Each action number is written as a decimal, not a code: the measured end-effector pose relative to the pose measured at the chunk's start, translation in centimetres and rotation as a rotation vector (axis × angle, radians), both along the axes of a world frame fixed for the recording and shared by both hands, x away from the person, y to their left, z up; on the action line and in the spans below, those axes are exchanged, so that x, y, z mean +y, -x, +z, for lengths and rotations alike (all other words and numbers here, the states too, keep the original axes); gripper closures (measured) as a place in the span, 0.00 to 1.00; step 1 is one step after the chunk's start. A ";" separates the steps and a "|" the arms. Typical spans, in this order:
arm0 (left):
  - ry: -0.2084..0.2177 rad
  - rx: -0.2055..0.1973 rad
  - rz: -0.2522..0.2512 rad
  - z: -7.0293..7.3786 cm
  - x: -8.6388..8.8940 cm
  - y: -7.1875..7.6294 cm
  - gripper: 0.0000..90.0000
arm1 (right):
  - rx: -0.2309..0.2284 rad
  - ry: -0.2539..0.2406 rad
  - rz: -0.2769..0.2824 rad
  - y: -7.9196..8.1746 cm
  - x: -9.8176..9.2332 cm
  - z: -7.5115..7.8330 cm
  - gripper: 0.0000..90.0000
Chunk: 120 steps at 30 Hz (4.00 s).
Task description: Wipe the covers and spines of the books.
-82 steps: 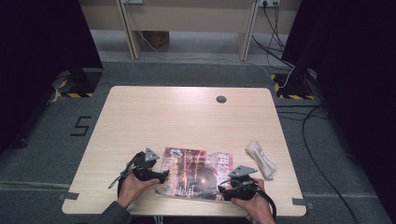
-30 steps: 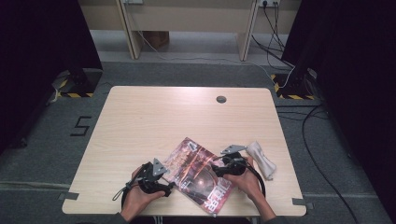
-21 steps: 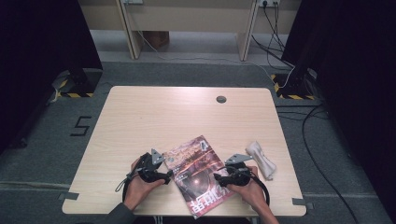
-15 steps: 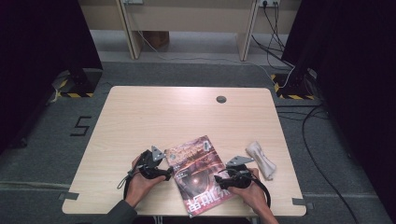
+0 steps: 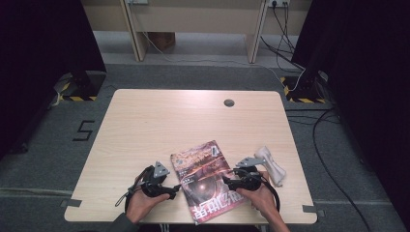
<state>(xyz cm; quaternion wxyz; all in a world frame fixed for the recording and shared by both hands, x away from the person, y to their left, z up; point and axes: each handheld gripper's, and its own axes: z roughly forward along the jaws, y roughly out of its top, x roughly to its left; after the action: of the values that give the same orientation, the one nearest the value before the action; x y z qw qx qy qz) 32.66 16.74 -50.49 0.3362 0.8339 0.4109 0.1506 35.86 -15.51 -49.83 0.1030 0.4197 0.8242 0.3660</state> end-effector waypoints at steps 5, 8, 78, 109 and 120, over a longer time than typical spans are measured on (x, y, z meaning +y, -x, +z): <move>-0.010 0.006 -0.019 -0.2 -0.8 0.3 0.21 | 0.012 -0.026 -0.017 -1.1 0.1 -0.2 0.46; -0.021 0.011 -0.023 -0.4 -1.1 0.2 0.21 | 0.024 -0.013 -0.030 -2.0 0.4 -0.5 0.46; 0.071 -0.091 -0.055 0.1 -0.7 -2.8 0.20 | -0.118 0.085 0.353 -1.8 2.6 4.5 0.88; 0.301 -0.136 -0.329 0.2 -0.9 -6.7 0.30 | -0.167 0.076 0.540 -0.5 3.2 6.2 0.90; 0.248 -0.199 -0.367 0.1 0.3 -6.8 0.60 | -0.142 0.140 0.539 -2.0 3.3 6.2 0.90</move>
<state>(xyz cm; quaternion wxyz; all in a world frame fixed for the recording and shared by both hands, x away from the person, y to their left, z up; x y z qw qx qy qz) 39.47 17.08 -50.43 0.4965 0.8281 0.2324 0.1169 37.83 -12.17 -43.62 0.0880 0.1507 0.9201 0.3507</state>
